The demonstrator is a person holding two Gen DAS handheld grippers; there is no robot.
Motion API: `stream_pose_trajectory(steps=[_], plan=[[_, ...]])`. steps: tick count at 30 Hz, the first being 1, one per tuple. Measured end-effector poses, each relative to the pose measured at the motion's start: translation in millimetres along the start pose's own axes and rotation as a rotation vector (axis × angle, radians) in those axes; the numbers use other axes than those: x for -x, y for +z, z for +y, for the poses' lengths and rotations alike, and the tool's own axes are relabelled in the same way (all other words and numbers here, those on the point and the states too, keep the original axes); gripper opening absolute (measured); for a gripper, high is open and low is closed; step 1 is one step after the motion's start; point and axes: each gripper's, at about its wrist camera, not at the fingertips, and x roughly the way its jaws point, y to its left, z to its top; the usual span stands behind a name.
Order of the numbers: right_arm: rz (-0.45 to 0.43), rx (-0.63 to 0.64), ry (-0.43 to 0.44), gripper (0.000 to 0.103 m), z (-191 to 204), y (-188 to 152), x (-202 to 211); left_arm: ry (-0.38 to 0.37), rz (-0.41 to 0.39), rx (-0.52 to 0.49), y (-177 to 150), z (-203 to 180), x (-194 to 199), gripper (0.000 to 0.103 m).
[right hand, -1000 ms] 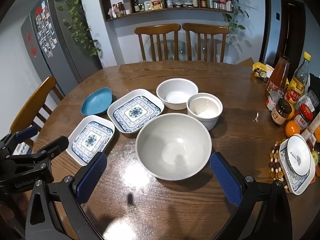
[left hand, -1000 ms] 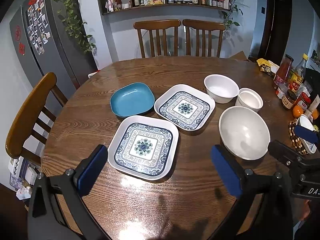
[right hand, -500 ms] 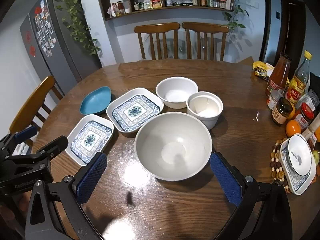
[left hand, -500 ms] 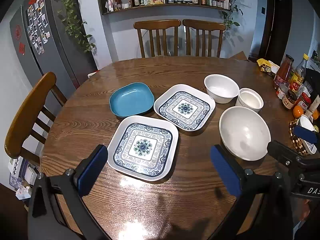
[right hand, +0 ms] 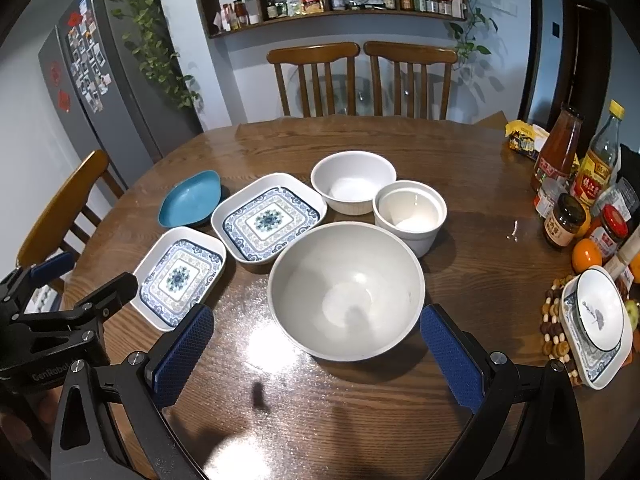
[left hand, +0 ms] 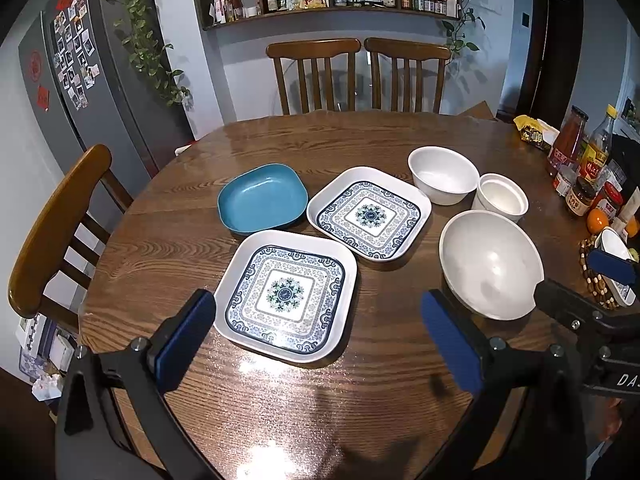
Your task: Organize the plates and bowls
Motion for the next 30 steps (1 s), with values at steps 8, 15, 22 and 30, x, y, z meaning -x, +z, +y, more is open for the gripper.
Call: stream_pose_trajectory(steps=[8, 15, 22, 30], plan=[[0.005, 0.005, -0.003, 0.103, 0, -1, -2, -0.007, 0.006, 0.003, -1, 1, -3, 0.102], [0.011, 0.004, -0.008, 0.103, 0, -7, -4, -0.015, 0.016, 0.009, -1, 3, -7, 0.102], [0.02, 0.01, -0.015, 0.103, 1, -4, -4, -0.028, 0.026, 0.021, -2, 7, -10, 0.102], [0.043, 0.034, -0.016, 0.103, 17, -4, -6, -0.054, 0.044, 0.044, -6, 19, -16, 0.102]])
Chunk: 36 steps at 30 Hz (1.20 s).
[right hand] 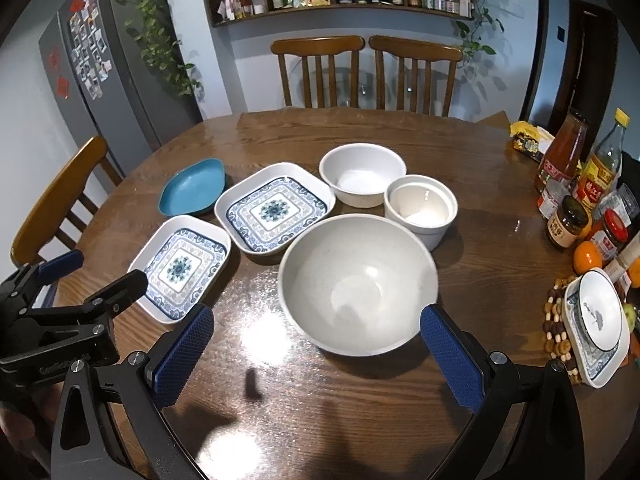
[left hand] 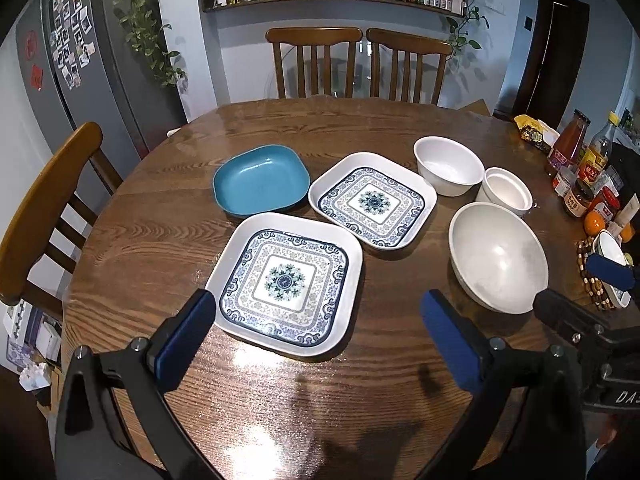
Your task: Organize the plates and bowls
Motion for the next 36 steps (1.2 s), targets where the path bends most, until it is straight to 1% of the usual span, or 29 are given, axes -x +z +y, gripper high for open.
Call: stream_pose_trajectory(steps=[2, 4, 6, 7, 11, 13, 17, 20, 22, 23, 24, 25, 26, 27, 28, 29, 30, 31, 32, 33, 34, 35, 36], plan=[[0.007, 0.01, 0.008, 0.103, 7, 1, -2, -0.021, 0.011, 0.021, -1, 9, -4, 0.102], [0.013, 0.028, 0.031, 0.103, 19, 2, -4, -0.025, 0.024, 0.051, -2, 20, -9, 0.102], [0.02, 0.051, 0.052, 0.103, 31, 2, -8, 0.007, 0.05, 0.09, -3, 38, -19, 0.102], [0.026, 0.066, 0.064, 0.103, 39, 2, -11, 0.036, 0.074, 0.106, -4, 51, -27, 0.102], [0.06, 0.122, 0.106, 0.103, 71, 1, -25, 0.079, 0.129, 0.151, -9, 89, -47, 0.102], [0.081, 0.155, 0.124, 0.103, 87, 2, -35, 0.075, 0.158, 0.172, -12, 106, -58, 0.102], [0.117, 0.186, 0.129, 0.103, 110, 6, -60, 0.079, 0.195, 0.189, -16, 125, -74, 0.102], [0.161, 0.156, 0.135, 0.103, 116, 10, -84, 0.056, 0.206, 0.182, -14, 129, -84, 0.101], [0.178, 0.133, 0.124, 0.103, 117, 11, -98, 0.044, 0.202, 0.159, -13, 128, -90, 0.099], [0.183, 0.122, 0.111, 0.103, 116, 12, -103, 0.04, 0.206, 0.147, -11, 127, -94, 0.094], [0.194, 0.104, 0.096, 0.102, 116, 12, -111, 0.032, 0.215, 0.139, -10, 126, -97, 0.086], [0.203, 0.087, 0.091, 0.1, 114, 12, -115, 0.021, 0.22, 0.135, -10, 126, -101, 0.081], [0.21, 0.072, 0.09, 0.095, 114, 12, -119, 0.013, 0.223, 0.129, -9, 126, -104, 0.072], [0.222, 0.051, 0.089, 0.09, 111, 12, -125, 0.011, 0.224, 0.123, -9, 126, -105, 0.067], [0.23, 0.038, 0.09, 0.089, 109, 12, -128, 0.012, 0.229, 0.108, -8, 125, -109, 0.064], [0.238, 0.027, 0.091, 0.086, 108, 12, -131, 0.012, 0.231, 0.103, -8, 126, -112, 0.059], [0.247, 0.018, 0.087, 0.083, 106, 12, -136, 0.006, 0.234, 0.098, -8, 125, -115, 0.051], [0.255, 0.012, 0.086, 0.081, 106, 12, -140, -0.004, 0.24, 0.095, -8, 125, -117, 0.047], [0.259, 0.006, 0.086, 0.075, 106, 11, -142, -0.01, 0.246, 0.092, -9, 126, -119, 0.039], [0.271, -0.002, 0.09, 0.071, 105, 10, -146, -0.015, 0.253, 0.088, -9, 126, -121, 0.03], [0.279, -0.006, 0.094, 0.063, 104, 10, -149, -0.02, 0.257, 0.083, -9, 125, -124, 0.025], [0.266, -0.001, 0.088, 0.058, 105, 11, -150, -0.033, 0.255, 0.078, -10, 124, -124, 0.021], [0.265, 0.012, 0.083, 0.05, 106, 11, -151, -0.039, 0.254, 0.07, -10, 123, -125, 0.015]])
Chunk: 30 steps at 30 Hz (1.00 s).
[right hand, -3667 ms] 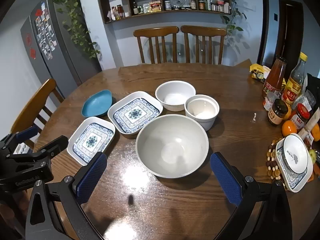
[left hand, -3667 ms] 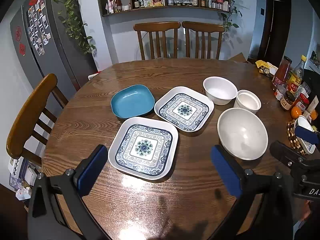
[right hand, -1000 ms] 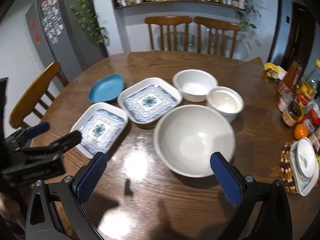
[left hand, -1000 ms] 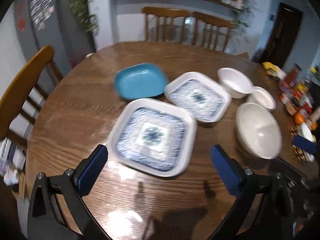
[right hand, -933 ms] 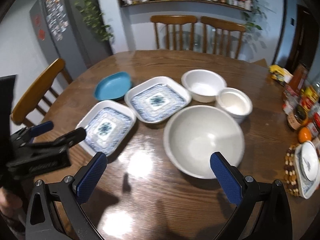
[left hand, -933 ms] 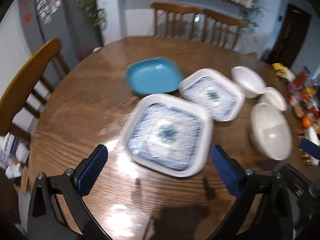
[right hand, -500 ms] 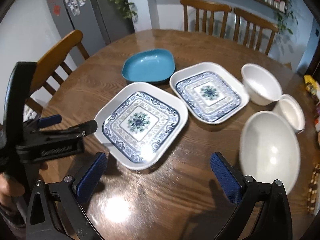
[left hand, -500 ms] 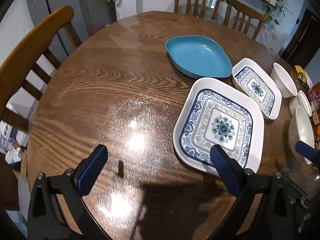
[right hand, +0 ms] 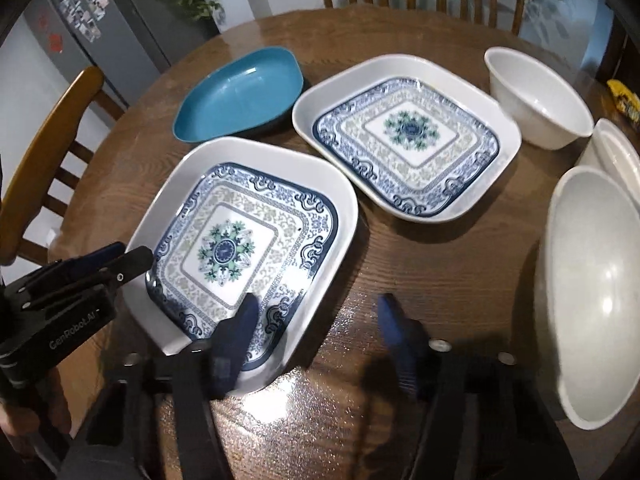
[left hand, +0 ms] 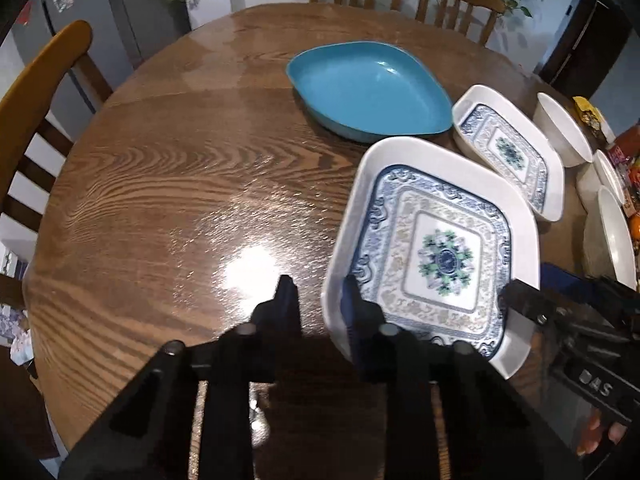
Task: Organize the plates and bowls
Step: 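Grasp the rim of the large blue-patterned square plate with the left gripper, then slide the patterned plate along the table and open the left gripper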
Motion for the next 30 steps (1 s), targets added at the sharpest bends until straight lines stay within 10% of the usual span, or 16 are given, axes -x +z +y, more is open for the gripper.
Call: stream_pose_trajectory(steps=[3, 17, 30], plan=[[0.005, 0.034, -0.005, 0.016, 6, 3, -4, -0.005, 0.001, -0.029, -2, -7, -1, 0.009], [-0.013, 0.177, 0.143, 0.015, 63, -6, 33, 0.086, -0.095, 0.1, -53, 43, 75, 0.008], [0.073, 0.304, 0.141, 0.015, 105, -30, -4, 0.157, -0.012, 0.192, -88, 59, 54, 0.009]])
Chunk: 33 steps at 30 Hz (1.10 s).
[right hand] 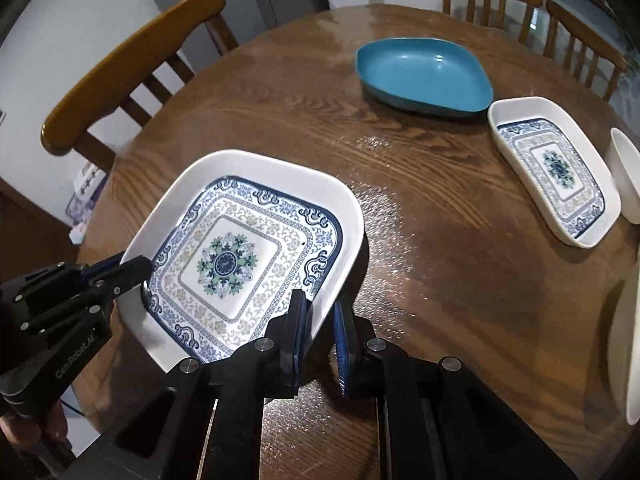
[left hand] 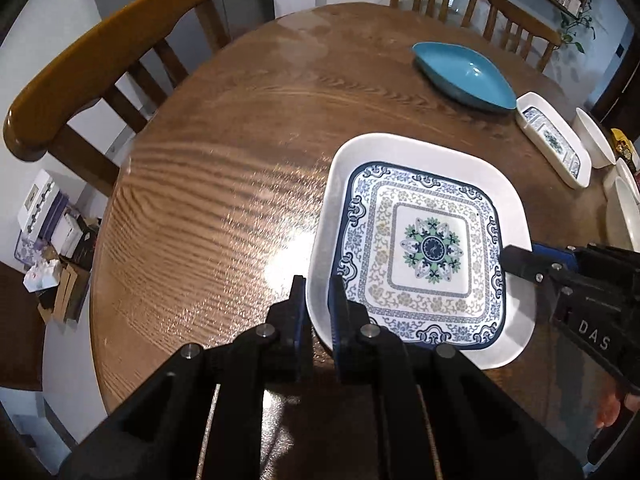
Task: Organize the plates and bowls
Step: 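Slide the patterned plate along the table and open the left gripper, then move the left gripper to the second blue-patterned square plate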
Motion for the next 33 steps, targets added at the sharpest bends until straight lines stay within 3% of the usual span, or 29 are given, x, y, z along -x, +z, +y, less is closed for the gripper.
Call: stream_pose_trajectory(steps=[4, 6, 8, 11, 14, 24, 33], plan=[[0.015, 0.017, 0.015, 0.017, 1, -5, 2, 0.009, 0.001, 0.013, -2, 3, -2, 0.015], [-0.012, 0.014, 0.015, 0.022, 0, -6, 12, 0.023, -0.012, 0.014, -2, 4, 4, 0.044], [-0.05, 0.006, 0.023, 0.029, -4, -10, 27, 0.036, -0.047, 0.024, 0, 4, 17, 0.059], [-0.101, -0.013, 0.023, 0.042, -17, -15, 51, 0.03, -0.093, 0.016, 1, -3, 38, 0.066], [-0.141, -0.034, 0.014, 0.043, -32, -22, 74, 0.018, -0.129, -0.004, 0, -16, 54, 0.08], [-0.237, -0.122, -0.032, 0.05, -77, -60, 134, -0.045, -0.151, -0.109, -8, -80, 79, 0.096], [-0.272, -0.243, -0.078, 0.05, -128, -92, 163, -0.117, -0.122, -0.133, -11, -123, 83, 0.096]])
